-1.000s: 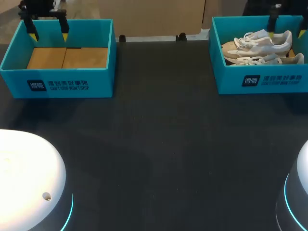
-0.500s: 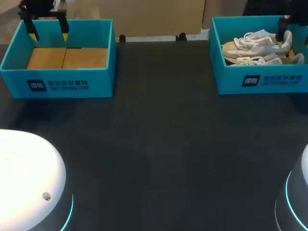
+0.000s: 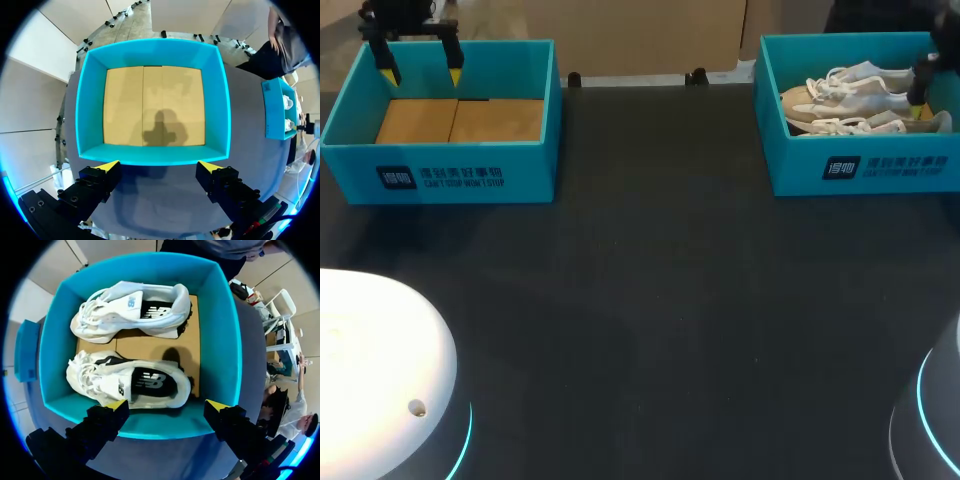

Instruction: Take the shoe out of the shoebox, open the shoe tongue, remove and reinsert the insole, then place the shoe into the shoebox

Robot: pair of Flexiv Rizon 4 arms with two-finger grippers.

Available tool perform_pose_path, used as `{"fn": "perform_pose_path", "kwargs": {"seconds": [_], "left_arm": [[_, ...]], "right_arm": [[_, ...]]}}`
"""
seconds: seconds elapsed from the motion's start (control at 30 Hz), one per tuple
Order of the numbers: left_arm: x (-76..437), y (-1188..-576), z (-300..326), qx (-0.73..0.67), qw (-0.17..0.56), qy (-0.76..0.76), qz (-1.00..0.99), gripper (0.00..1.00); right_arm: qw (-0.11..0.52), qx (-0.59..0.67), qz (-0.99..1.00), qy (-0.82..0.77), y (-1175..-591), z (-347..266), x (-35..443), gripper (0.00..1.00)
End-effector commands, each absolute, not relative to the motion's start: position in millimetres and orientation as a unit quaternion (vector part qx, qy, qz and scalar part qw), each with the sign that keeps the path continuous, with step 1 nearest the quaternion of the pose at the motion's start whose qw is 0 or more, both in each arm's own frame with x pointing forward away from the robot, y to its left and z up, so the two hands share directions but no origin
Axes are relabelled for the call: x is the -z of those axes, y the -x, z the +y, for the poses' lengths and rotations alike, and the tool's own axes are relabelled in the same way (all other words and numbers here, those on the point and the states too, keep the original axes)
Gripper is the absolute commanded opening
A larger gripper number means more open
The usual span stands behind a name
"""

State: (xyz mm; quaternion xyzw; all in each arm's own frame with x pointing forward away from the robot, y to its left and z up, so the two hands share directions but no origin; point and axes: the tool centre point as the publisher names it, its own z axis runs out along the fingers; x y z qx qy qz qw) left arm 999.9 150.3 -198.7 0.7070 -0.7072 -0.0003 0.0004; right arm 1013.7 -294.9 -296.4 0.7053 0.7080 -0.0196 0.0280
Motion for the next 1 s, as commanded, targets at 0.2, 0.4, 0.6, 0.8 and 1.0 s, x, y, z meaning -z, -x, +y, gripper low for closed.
{"fn": "perform_pose_path", "kwargs": {"seconds": [0.2,0.4,0.6,0.8,1.0], "left_arm": [[199,-1000,150,0.0,0.0,-0.707,-0.707,1.0],[199,-1000,150,0.0,0.0,-0.707,-0.707,1.0],[199,-1000,150,0.0,0.0,-0.707,-0.707,1.0],[199,-1000,150,0.0,0.0,-0.707,-0.707,1.0],[199,-1000,150,0.0,0.0,-0.707,-0.707,1.0]], "right_arm": [[0.017,0.017,0.704,-0.71,-1024,-313,316,0.82],[0.015,0.022,0.704,-0.71,-1027,-320,324,0.84],[0.011,0.021,0.703,-0.71,-1030,-323,335,0.82],[0.003,0.022,0.702,-0.712,-1028,-325,348,0.77],[0.0,0.024,0.701,-0.713,-1026,-325,356,0.81]]}}
